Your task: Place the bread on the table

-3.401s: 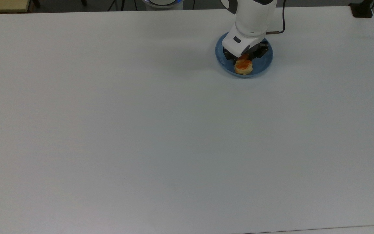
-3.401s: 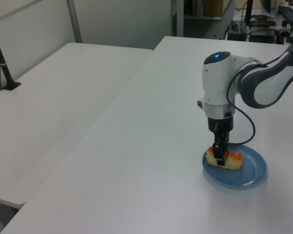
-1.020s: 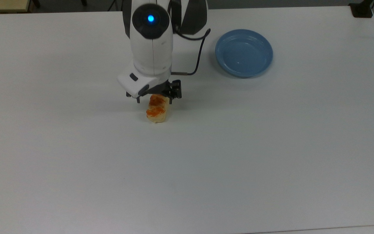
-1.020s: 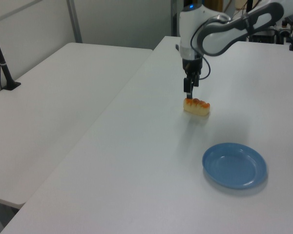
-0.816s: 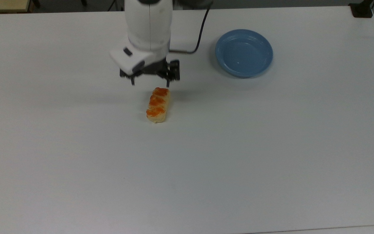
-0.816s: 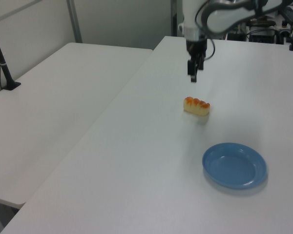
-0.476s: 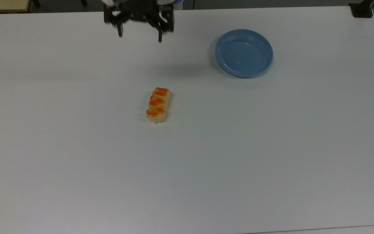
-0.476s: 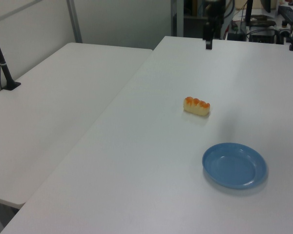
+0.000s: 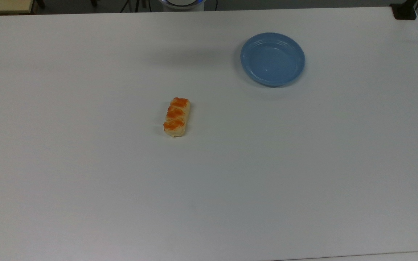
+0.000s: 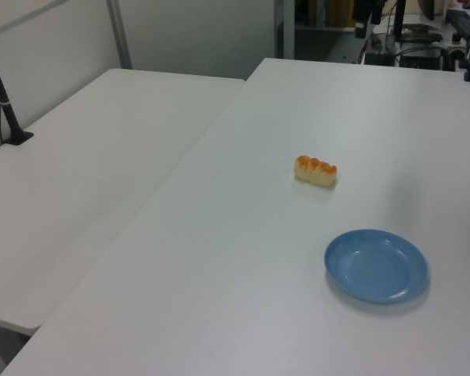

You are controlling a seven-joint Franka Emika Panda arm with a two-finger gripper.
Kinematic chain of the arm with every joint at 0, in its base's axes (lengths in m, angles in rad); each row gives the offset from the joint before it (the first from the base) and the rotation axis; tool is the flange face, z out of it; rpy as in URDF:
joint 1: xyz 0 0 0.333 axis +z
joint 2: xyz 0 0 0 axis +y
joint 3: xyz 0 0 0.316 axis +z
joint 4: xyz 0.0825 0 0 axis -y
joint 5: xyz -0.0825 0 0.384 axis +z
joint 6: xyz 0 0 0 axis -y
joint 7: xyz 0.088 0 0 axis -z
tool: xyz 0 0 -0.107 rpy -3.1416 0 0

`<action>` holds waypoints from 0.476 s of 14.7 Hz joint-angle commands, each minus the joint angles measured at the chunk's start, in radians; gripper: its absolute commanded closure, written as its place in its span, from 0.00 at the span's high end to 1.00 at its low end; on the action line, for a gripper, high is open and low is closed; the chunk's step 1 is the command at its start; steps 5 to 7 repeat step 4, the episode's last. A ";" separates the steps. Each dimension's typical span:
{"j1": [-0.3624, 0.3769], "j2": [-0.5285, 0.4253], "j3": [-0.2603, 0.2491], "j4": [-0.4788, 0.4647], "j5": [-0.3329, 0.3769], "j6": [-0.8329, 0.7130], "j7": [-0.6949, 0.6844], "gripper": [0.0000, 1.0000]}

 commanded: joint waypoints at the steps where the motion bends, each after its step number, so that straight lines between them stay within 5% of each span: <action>1: 0.021 -0.023 -0.052 -0.019 0.014 0.020 -0.106 1.00; 7: 0.024 -0.022 -0.051 -0.019 0.013 0.054 -0.106 1.00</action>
